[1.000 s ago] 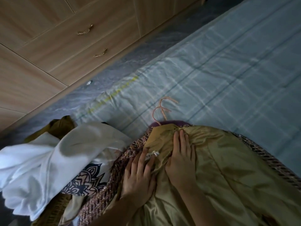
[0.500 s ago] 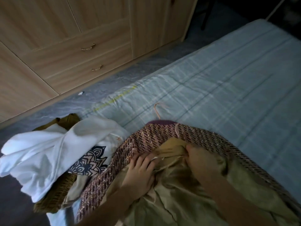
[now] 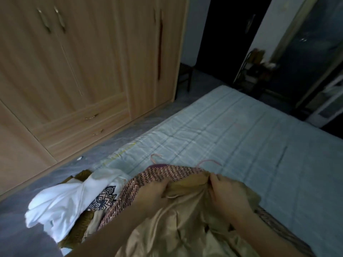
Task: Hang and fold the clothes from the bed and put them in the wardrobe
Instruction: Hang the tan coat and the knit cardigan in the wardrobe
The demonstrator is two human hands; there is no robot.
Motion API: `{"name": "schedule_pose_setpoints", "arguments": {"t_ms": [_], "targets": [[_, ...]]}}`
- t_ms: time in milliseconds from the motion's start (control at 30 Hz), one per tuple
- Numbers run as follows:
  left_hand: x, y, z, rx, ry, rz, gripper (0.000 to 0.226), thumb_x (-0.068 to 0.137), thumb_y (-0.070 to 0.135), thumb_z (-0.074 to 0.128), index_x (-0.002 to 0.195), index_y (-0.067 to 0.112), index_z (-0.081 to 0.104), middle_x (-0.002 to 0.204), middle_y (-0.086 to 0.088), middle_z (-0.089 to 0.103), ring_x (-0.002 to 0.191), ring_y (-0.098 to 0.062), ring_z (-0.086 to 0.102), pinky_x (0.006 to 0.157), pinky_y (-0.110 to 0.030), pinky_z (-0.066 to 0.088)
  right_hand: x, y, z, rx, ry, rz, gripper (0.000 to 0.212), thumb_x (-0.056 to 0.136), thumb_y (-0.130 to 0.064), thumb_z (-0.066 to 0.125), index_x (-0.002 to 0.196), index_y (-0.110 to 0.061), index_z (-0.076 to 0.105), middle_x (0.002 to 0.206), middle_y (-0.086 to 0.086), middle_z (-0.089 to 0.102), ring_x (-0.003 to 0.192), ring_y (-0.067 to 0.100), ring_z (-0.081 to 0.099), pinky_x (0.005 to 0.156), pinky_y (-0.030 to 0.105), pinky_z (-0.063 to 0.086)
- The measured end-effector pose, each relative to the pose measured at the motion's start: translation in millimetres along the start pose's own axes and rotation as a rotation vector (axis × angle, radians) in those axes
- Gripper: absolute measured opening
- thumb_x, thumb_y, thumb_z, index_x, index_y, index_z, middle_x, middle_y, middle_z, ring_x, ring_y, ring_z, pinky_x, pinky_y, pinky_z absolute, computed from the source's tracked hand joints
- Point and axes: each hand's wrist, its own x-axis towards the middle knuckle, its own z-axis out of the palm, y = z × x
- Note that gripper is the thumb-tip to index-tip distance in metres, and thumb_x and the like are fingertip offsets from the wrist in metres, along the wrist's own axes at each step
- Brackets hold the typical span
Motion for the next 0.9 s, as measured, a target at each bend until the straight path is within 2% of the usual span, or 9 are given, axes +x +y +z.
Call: {"name": "schedule_pose_setpoints", "arguments": {"t_ms": [133,200,267,333,500,600,733,800,900], "targets": [[-5.1,58.9,-76.7,0.331,0.034,0.272,0.059,0.083,0.061,0.017,0.123,0.027,0.045,0.112,-0.003,0.064,0.103,-0.027,0.062,0.072,-0.034,0.040,-17.9,22.9,-72.5,0.016,0.136,0.046,0.029,0.081,-0.020,0.060,0.108,-0.022,0.050,0.098,-0.001,0.058,0.096,0.022,0.058,0.058,0.033,0.037],[-8.0,89.3,-116.9,0.486,0.061,0.324,0.048,0.090,0.052,0.024,0.128,0.027,0.039,0.111,-0.005,0.065,0.102,-0.032,0.062,0.069,-0.037,0.037,-21.4,33.8,-115.0,0.031,0.207,0.053,0.029,0.087,-0.022,0.053,0.114,-0.024,0.043,0.109,-0.003,0.051,0.105,0.020,0.053,0.064,0.033,0.039],[-13.0,116.6,-160.4,0.553,0.147,0.344,0.042,0.090,0.046,0.027,0.127,0.028,0.038,0.113,-0.003,0.064,0.103,-0.033,0.061,0.066,-0.038,0.035,-23.4,42.1,-160.2,0.019,0.287,0.058,0.027,0.091,-0.028,0.050,0.116,-0.026,0.040,0.110,-0.003,0.050,0.103,0.019,0.053,0.067,0.033,0.044],[-20.5,145.0,-207.7,0.600,0.274,0.362,0.051,0.084,0.052,0.016,0.122,0.030,0.041,0.117,0.001,0.063,0.105,-0.029,0.062,0.064,-0.036,0.036,-24.2,52.6,-203.0,0.020,0.427,0.053,0.028,0.091,-0.030,0.052,0.117,-0.025,0.044,0.108,-0.003,0.052,0.096,0.018,0.054,0.066,0.032,0.046],[-28.9,206.9,-325.9,0.558,0.603,0.316,0.016,0.095,0.037,0.042,0.109,0.030,0.046,0.108,0.005,0.055,0.101,-0.024,0.061,0.063,-0.033,0.042,-23.6,75.9,-302.9,-0.109,0.814,0.072,0.025,0.092,-0.023,0.057,0.116,-0.016,0.052,0.107,0.005,0.057,0.099,0.027,0.055,0.075,0.040,0.048],[-41.3,234.5,-378.8,0.522,0.737,0.280,0.012,0.096,0.034,0.040,0.101,0.027,0.049,0.102,0.002,0.053,0.098,-0.029,0.060,0.066,-0.037,0.043,-31.3,73.0,-345.1,0.059,0.975,0.115,0.024,0.097,-0.034,0.048,0.115,-0.018,0.050,0.108,0.006,0.053,0.097,0.025,0.052,0.077,0.045,0.049],[-61.3,246.2,-411.4,0.531,0.803,0.246,0.010,0.094,0.031,0.038,0.089,0.026,0.045,0.100,0.001,0.062,0.094,-0.032,0.061,0.067,-0.039,0.044,-41.6,63.2,-364.0,0.479,0.870,0.122,0.029,0.095,-0.054,0.039,0.105,-0.028,0.042,0.096,-0.004,0.053,0.080,0.017,0.057,0.069,0.046,0.053],[-68.8,239.3,-420.4,0.550,0.808,0.195,0.011,0.094,0.030,0.039,0.084,0.025,0.042,0.098,-0.002,0.063,0.092,-0.033,0.061,0.065,-0.038,0.040,-46.3,61.7,-365.2,0.428,0.757,0.049,0.025,0.094,-0.053,0.038,0.105,-0.030,0.043,0.092,-0.008,0.055,0.077,0.013,0.057,0.070,0.042,0.053],[-79.0,219.0,-433.2,0.563,0.780,0.119,0.010,0.093,0.027,0.039,0.084,0.023,0.044,0.097,0.000,0.061,0.093,-0.031,0.059,0.066,-0.037,0.038,-49.3,61.5,-365.8,0.300,0.623,-0.052,0.011,0.096,-0.034,0.042,0.106,-0.032,0.047,0.092,-0.010,0.055,0.077,0.009,0.055,0.069,0.040,0.053]]}}
